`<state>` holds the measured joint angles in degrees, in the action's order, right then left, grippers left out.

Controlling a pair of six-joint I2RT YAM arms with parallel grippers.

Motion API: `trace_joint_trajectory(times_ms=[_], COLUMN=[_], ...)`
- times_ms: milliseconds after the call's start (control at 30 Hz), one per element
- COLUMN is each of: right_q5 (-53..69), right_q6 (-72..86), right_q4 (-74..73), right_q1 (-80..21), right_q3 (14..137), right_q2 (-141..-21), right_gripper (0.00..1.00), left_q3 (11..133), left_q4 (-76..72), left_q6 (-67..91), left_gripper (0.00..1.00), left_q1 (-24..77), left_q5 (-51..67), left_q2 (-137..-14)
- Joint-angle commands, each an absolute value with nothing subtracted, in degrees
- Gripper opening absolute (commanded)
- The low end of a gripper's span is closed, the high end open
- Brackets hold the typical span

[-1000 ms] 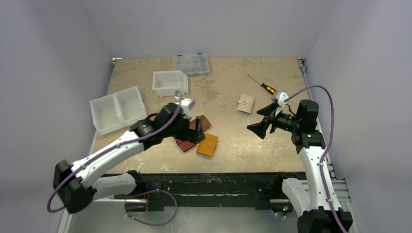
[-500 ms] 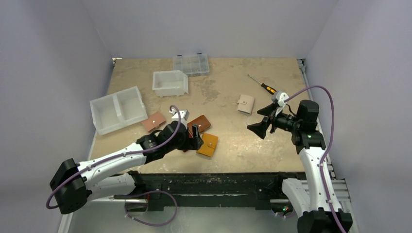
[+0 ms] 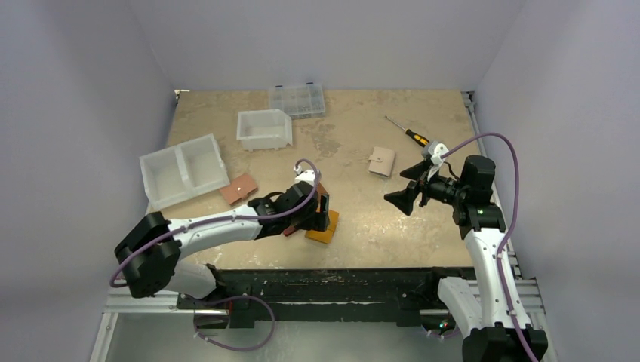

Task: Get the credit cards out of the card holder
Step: Pick up the card holder from the center of the board.

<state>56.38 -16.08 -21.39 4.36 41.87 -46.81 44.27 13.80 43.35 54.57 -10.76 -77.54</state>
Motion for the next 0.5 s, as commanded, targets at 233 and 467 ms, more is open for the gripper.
trace_joint_trajectory(times_ms=[233, 467], right_q5=[55.7, 55.5], right_q6=[-16.1, -16.2], right_q4=[-20.3, -20.3], right_q1=[3.6, 3.5], right_q3=[42.2, 42.1], right_q2=[-46.7, -46.3], right_gripper=[0.99, 0.99], left_q3=[45.8, 42.7], left_q4=[7.6, 3.5], left_q6=[37.9, 39.4], left_gripper=[0.55, 0.52], left_q1=[49.6, 47.2], left_q5=[-5.0, -0.3], left_q2=[-84.8, -86.7])
